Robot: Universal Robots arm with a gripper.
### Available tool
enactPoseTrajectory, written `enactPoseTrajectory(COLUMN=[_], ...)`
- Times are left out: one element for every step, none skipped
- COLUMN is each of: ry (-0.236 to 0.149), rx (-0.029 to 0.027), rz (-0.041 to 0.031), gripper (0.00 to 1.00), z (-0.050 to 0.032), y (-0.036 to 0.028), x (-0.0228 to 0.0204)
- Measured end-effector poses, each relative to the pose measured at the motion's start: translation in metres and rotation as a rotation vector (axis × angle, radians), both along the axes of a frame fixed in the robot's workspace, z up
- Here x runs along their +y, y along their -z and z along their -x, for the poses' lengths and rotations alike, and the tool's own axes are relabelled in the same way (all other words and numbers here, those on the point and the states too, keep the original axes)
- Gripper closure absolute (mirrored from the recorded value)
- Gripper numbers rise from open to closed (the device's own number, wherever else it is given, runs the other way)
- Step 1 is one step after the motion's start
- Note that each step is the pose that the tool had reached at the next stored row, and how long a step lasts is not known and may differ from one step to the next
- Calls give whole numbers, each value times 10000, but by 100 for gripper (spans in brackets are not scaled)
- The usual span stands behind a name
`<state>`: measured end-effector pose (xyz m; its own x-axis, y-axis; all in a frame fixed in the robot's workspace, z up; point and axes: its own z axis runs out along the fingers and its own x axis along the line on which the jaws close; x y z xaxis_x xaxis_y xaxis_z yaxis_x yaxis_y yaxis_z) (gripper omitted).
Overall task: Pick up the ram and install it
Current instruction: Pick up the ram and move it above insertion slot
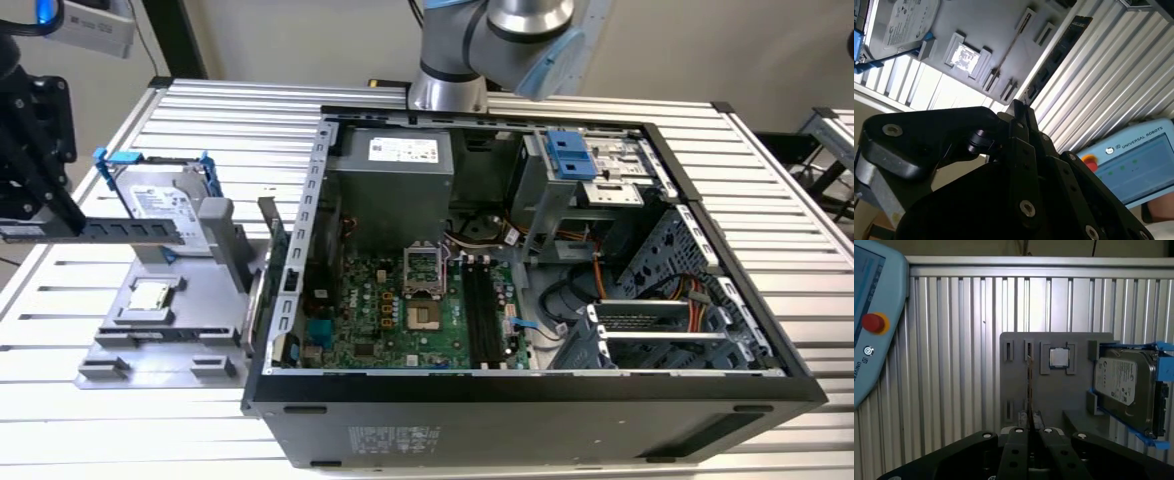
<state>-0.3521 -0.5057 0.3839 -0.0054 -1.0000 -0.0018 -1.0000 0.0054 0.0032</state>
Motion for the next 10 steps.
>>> enactPoseTrajectory(ry=[0,0,0,0,0,-1,-1,0,0,0], rx=[7,18,29,39,52,62,74,85,96,107], rz=[-1,-1,0,-1,0,0,-1,-1,-1,-2], gripper=[100,100,100,100,100,100,100,100,100,100], z=[-33,-66,-99,-132,-167,-199,-231,-261,-292,-323], y=[1,1,1,0,0,0,1,0,1,1], x=[0,0,0,0,0,0,0,0,0,0])
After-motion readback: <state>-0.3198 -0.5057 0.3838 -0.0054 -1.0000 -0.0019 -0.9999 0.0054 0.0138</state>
